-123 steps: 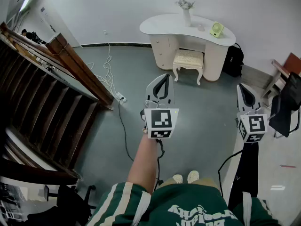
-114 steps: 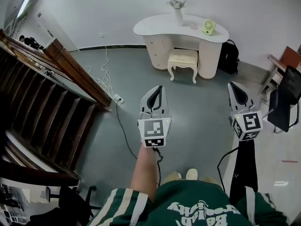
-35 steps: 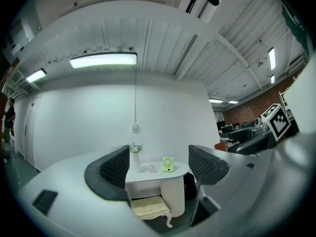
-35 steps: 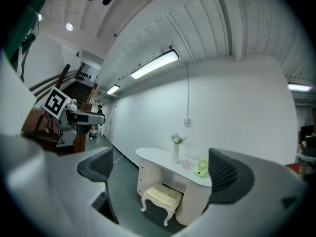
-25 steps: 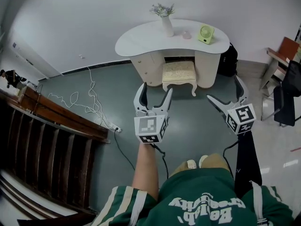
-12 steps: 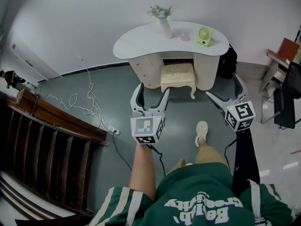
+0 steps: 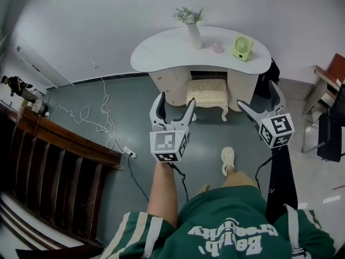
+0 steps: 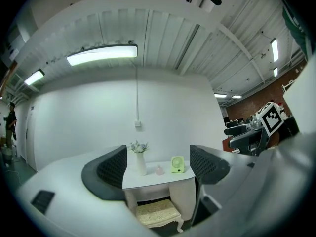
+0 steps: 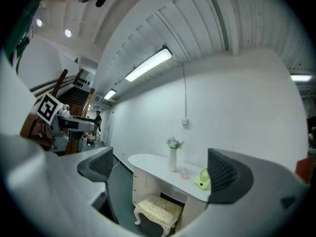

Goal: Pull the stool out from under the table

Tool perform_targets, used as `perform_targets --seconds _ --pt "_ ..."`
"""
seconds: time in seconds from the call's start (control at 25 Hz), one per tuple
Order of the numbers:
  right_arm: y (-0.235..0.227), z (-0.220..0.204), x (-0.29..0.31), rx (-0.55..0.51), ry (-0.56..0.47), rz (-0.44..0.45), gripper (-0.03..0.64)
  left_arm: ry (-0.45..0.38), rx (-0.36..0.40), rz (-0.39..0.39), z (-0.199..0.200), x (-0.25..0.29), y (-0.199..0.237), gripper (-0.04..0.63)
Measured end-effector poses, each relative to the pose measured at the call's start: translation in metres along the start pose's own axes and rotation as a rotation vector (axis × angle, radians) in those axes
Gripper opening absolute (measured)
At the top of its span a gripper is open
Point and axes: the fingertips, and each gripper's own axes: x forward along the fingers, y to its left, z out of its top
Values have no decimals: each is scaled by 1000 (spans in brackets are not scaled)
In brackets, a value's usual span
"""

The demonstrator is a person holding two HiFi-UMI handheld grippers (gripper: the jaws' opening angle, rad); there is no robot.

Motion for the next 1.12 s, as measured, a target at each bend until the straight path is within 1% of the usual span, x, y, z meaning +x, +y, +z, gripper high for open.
perform_targets --seconds 0.2,0.36,0.52,0.88,0.96,1.04,1.08,1.12 --pt "-44 -5 75 14 -2 34 598 25 9 23 -9 74 18 390" --pt "-68 -6 127 19 -3 75 598 33 22 37 -10 124 30 390" --pt "-93 -15 176 23 10 112 598 41 25 61 -18 173 44 390" --pt "-129 -47 265 47 47 178 598 71 33 74 -47 257 61 399" --pt "-134 -53 282 50 52 192 597 79 8 80 -54 271 65 400" --pt "-139 -62 297 61 59 205 598 75 -47 90 -60 283 70 400" --pt "-141 -66 303 70 64 211 598 77 -63 95 -64 288 73 399" --pt "-143 -70 309 78 68 216 597 86 -62 99 -68 292 74 399"
